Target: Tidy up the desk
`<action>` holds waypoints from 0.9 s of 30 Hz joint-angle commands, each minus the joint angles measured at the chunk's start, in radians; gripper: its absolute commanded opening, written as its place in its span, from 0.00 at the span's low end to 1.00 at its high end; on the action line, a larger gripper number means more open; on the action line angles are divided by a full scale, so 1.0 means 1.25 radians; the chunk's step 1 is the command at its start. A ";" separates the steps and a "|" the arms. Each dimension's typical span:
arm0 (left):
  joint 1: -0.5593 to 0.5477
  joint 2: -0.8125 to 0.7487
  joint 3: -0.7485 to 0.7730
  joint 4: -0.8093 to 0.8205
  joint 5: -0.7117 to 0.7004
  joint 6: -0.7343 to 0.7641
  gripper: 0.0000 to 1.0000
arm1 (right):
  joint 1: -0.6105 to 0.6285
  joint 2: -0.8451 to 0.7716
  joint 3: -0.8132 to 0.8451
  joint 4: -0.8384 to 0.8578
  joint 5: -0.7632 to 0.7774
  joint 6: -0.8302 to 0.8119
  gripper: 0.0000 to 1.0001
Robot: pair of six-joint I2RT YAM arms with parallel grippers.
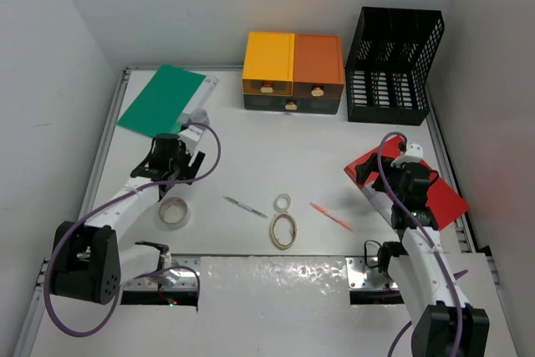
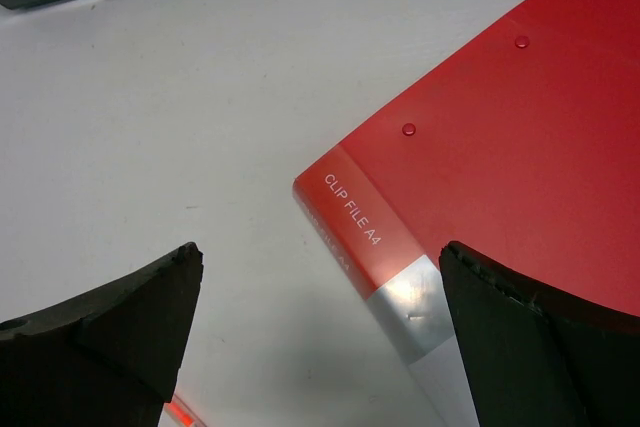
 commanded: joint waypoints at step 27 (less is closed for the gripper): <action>-0.003 -0.034 0.006 0.055 0.018 -0.003 0.83 | -0.002 -0.011 0.014 0.020 0.003 0.017 0.99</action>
